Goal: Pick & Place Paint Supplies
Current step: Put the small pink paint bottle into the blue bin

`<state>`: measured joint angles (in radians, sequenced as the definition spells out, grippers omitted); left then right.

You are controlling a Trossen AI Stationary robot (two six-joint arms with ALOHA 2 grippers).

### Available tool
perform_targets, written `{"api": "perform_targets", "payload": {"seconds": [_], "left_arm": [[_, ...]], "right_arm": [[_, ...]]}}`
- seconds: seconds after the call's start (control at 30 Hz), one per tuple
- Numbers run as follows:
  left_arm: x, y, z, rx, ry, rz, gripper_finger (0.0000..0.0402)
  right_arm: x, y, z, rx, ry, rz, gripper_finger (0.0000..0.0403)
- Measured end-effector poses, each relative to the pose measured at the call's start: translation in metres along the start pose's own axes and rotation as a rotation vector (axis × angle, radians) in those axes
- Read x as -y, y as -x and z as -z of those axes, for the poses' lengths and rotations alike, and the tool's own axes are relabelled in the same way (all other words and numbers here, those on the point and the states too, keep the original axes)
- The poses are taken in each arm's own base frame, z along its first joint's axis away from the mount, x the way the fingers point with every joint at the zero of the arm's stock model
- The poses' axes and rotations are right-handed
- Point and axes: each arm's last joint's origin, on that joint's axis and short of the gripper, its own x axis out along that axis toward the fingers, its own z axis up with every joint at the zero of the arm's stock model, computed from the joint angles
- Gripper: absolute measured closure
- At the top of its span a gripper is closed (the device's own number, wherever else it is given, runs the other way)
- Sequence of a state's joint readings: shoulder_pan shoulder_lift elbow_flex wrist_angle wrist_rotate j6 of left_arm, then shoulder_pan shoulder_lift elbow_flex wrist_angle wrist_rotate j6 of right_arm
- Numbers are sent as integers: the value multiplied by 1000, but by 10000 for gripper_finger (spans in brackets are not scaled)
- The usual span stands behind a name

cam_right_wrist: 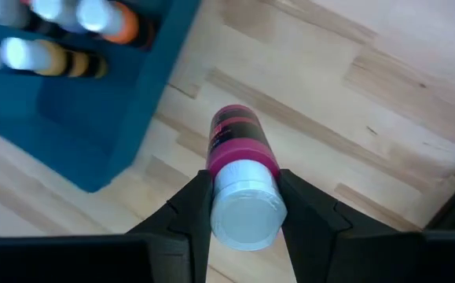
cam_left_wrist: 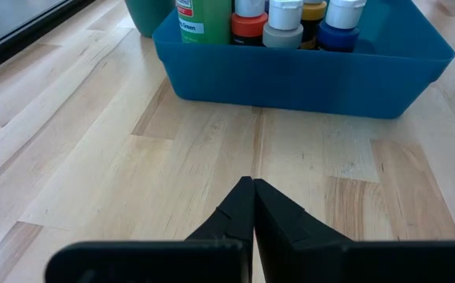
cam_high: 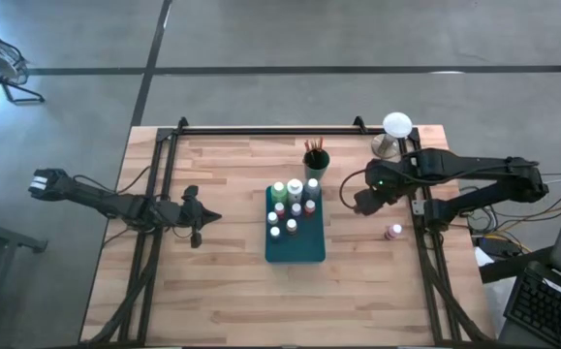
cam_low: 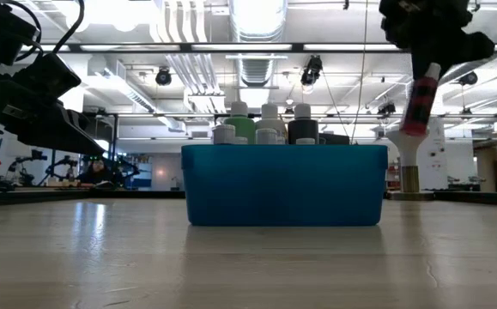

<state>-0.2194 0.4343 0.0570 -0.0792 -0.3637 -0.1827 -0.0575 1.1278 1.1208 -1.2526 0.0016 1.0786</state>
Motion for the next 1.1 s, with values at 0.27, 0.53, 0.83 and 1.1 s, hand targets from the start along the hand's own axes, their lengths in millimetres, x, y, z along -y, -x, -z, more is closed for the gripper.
{"api": "perform_targets", "payload": {"seconds": [0.27,0.53,0.83,1.1], "left_arm": [[0,0,0,0,0,0,394],[0,0,0,0,0,0,394],[0,0,0,0,0,0,394],[0,0,0,0,0,0,394]], "right_arm": [[-25,8,-3,0,47,28,289],[-70,5,-6,-42,162,153,289],[-112,-9,0,-33,240,201,289],[-138,-22,-6,-35,239,211,289]]}}
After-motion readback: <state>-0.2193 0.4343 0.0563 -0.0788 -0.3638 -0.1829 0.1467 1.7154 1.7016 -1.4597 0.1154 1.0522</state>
